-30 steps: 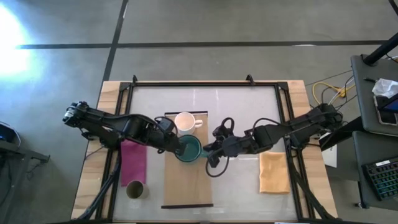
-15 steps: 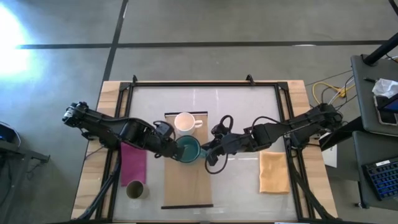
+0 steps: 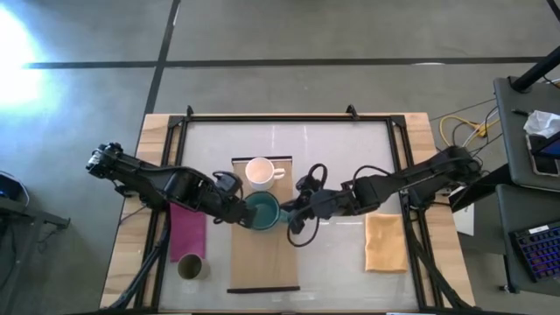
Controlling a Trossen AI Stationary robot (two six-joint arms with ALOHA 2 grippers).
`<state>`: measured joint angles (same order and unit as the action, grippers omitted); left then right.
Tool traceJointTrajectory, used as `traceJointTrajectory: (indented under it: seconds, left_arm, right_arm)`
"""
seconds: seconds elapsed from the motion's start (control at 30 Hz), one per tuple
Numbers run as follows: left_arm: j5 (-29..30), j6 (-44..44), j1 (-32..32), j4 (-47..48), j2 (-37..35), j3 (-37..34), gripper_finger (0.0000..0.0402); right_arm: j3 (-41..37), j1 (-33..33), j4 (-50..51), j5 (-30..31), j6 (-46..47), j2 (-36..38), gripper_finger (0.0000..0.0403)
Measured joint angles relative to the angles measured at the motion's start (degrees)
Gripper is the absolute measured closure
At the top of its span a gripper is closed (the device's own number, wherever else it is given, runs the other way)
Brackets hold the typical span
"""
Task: Stack small to large cups/mugs on shelf
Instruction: Put the blue mug on the shelf
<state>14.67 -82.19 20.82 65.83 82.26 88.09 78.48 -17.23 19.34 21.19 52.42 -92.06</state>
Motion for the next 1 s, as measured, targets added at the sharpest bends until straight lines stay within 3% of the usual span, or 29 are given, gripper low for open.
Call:
traceJointTrajectory:
  seconds: [0.2,1.0]
  left_arm:
    - [1.18,0.27,0.19,-2.22,0.06,-0.13,0.0329]
    - [1.05,0.48,2.07,1.17,-2.00,0.02,0.0329]
  right_arm:
    - [0.02,0.50,4.45,4.37,0.02,2.82,0.0394]
    - [0.02,-0.07,7.73,2.09,1.09,2.68,0.0394]
